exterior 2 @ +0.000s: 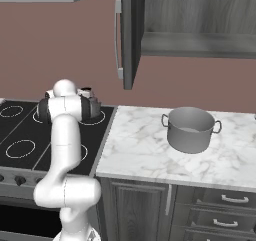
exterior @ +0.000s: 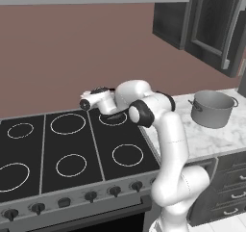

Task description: Pick the kettle from the cabinet and place it on a stove burner. Then pick the pot from the counter and place it on another stove burner. Finally, turn both burners on.

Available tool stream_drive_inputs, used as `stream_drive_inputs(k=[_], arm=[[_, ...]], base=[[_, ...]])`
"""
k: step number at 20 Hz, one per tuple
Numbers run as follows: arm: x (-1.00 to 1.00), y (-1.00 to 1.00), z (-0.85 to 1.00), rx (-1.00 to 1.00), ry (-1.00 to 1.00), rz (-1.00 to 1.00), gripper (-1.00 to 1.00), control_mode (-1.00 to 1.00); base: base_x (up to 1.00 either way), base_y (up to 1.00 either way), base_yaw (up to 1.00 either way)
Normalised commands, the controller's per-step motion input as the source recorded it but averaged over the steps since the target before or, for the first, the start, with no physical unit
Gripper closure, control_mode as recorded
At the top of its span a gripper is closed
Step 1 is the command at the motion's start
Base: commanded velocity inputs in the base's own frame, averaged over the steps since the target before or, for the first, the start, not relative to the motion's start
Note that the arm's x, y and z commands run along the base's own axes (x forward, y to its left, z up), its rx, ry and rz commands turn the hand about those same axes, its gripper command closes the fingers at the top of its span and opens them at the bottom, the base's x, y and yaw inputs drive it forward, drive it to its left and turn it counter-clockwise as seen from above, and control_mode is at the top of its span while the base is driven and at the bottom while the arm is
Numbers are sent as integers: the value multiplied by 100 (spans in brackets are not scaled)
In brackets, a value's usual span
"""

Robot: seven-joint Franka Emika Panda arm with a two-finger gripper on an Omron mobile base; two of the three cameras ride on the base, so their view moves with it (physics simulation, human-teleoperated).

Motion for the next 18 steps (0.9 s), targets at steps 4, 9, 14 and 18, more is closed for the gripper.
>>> stream_drive_inputs(k=[4,9,14,18], arm=[[0,0,-12,1,-1,0,-100,-100],[-1,1,-14,0,-3,0,-100,-100],[-20,2,-18,0,-6,0,-100,-100],[-19,8,-22,0,-6,0,-100,-100]], base=[[0,0,0],[0,0,0],[0,0,0],[0,0,0]])
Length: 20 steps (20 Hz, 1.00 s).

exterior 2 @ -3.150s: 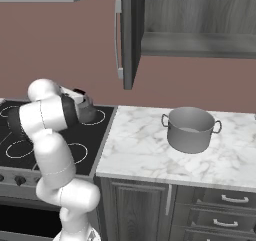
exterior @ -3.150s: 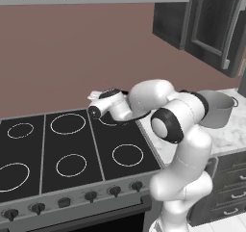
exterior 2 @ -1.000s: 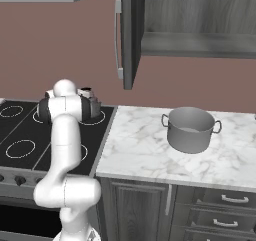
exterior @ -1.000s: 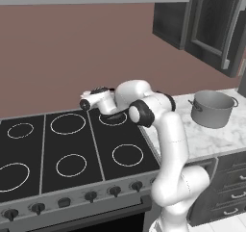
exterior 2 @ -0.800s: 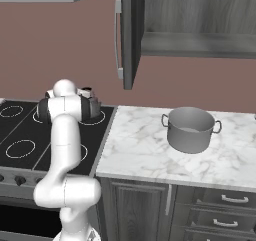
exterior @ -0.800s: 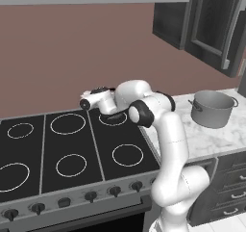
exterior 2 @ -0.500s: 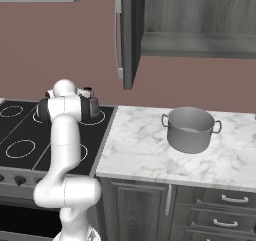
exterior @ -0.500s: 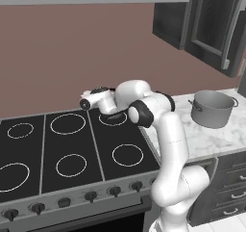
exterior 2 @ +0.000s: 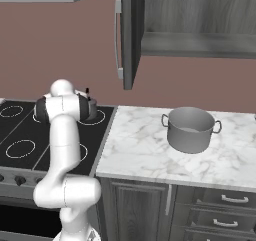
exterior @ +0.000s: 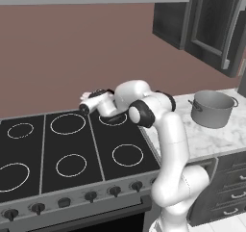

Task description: Pick the kettle from the cabinet and place it on a stove burner. Then pick the pot from the counter and place it on another stove burner. Finally, turn both burners on.

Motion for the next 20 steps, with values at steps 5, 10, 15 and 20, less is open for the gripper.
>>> stream_drive_inputs(k=[5,10,15,20], arm=[[-4,18,-14,0,-3,0,-100,-100],[0,22,-14,0,-1,0,-100,-100],[-2,8,-18,0,-2,0,-100,-100],[-1,-2,-10,0,-3,0,-100,-100]], base=[[0,0,0],[0,0,0],[0,0,0],[0,0,0]])
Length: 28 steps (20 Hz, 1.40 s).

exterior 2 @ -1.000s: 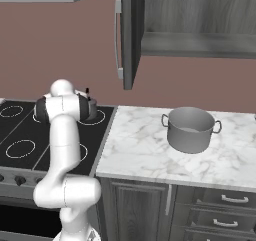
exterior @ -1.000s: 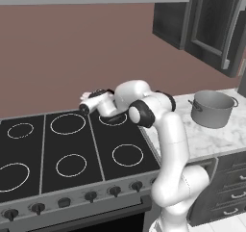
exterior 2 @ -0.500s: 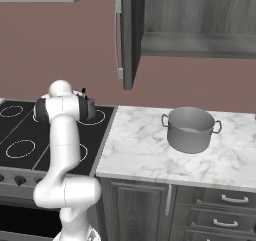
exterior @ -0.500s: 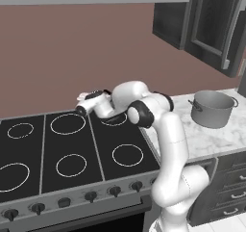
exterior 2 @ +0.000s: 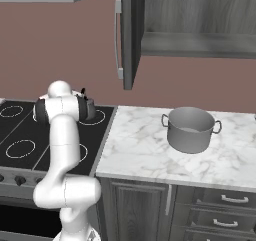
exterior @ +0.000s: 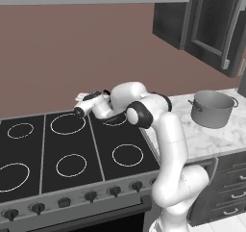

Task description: Pick the kettle from the cabinet and place it on a stove burner. Then pick the pot from the counter and place it on another stove burner. Finally, turn both burners on.

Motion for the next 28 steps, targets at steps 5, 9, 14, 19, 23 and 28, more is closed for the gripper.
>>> stream_drive_inputs(k=[5,9,14,19,23,28], arm=[[-6,-2,-24,3,-5,0,-100,-100],[-12,0,-24,3,-3,0,-100,-100],[-7,0,-29,3,-2,0,-100,-100],[0,2,-39,1,-5,0,-100,-100],[0,0,-49,4,-10,0,-100,-100],[0,0,-37,2,0,0,-100,-100]], base=[[0,0,0],[0,0,0],[0,0,0],[0,0,0],[0,0,0],[0,0,0]])
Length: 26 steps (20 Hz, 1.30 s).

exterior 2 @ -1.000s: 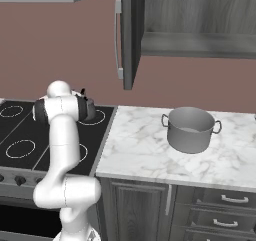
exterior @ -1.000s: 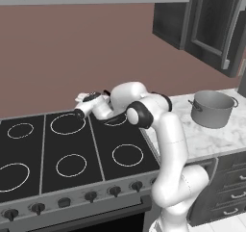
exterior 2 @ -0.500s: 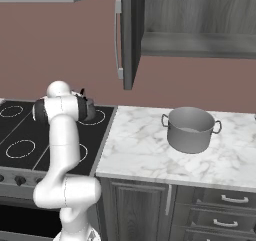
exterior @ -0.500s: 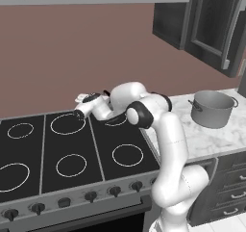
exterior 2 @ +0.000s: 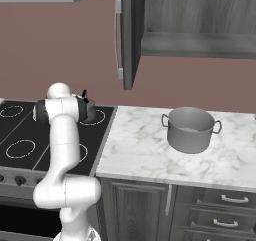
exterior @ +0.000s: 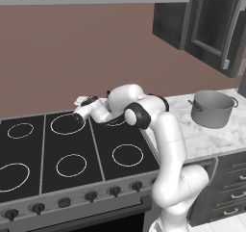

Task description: Pick the kettle from the cabinet and place it on a stove burner. Then pick the pot from the counter and place it on another stove burner. Finally, turn both burners on.

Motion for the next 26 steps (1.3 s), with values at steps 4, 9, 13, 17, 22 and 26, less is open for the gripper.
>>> stream_drive_inputs(k=[4,9,13,17,22,26], arm=[[-2,11,-8,1,0,0,-100,-100],[-4,29,2,0,0,0,-100,-100],[-6,27,1,0,0,0,-100,-100],[-12,17,17,1,0,0,-100,-100],[-21,3,43,1,-2,0,-100,-100],[-24,0,40,0,0,0,-100,-100]], base=[[0,0,0],[0,0,0],[0,0,0],[0,0,0],[0,0,0],[0,0,0]])
